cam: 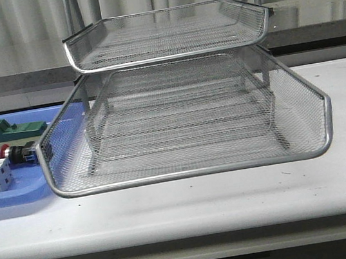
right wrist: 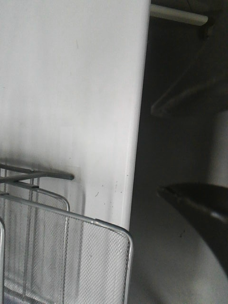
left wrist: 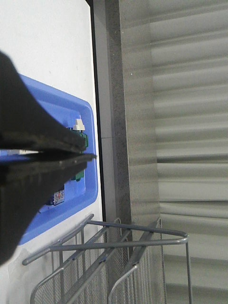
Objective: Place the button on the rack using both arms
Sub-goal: 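Pull the middle tier toward the robot with the right gripper, release, then move the left gripper over the blue tray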
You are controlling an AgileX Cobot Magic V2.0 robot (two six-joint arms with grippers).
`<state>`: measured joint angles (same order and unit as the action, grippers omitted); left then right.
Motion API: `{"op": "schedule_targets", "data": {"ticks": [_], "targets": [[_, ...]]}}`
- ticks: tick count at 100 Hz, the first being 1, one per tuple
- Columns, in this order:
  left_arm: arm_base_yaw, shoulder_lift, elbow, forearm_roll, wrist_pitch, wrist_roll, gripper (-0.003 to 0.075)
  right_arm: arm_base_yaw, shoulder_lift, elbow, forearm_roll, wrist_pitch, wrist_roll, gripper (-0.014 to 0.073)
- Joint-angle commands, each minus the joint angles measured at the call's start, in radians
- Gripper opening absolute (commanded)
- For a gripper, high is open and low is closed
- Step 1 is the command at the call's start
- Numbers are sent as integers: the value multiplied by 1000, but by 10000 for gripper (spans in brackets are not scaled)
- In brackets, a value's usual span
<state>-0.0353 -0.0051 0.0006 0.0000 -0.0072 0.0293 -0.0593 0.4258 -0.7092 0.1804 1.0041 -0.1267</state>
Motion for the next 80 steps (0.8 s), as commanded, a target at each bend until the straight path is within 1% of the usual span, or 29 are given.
{"op": "schedule_targets", "data": {"ticks": [1, 13, 21, 25, 80], "targets": [[1, -32, 48, 0, -80, -11, -20, -6, -27, -35, -2, -42, 0, 188], [1, -32, 48, 0, -80, -11, -20, -6, -53, -35, -2, -27, 0, 8], [1, -32, 48, 0, -80, -11, -20, -6, -53, -35, -2, -22, 0, -75], [1, -32, 48, 0, -80, -11, -20, -6, -53, -35, 0, -21, 0, -66], [1, -32, 48, 0, -80, -11, -20, -6, -53, -35, 0, -18, 0, -69]]}}
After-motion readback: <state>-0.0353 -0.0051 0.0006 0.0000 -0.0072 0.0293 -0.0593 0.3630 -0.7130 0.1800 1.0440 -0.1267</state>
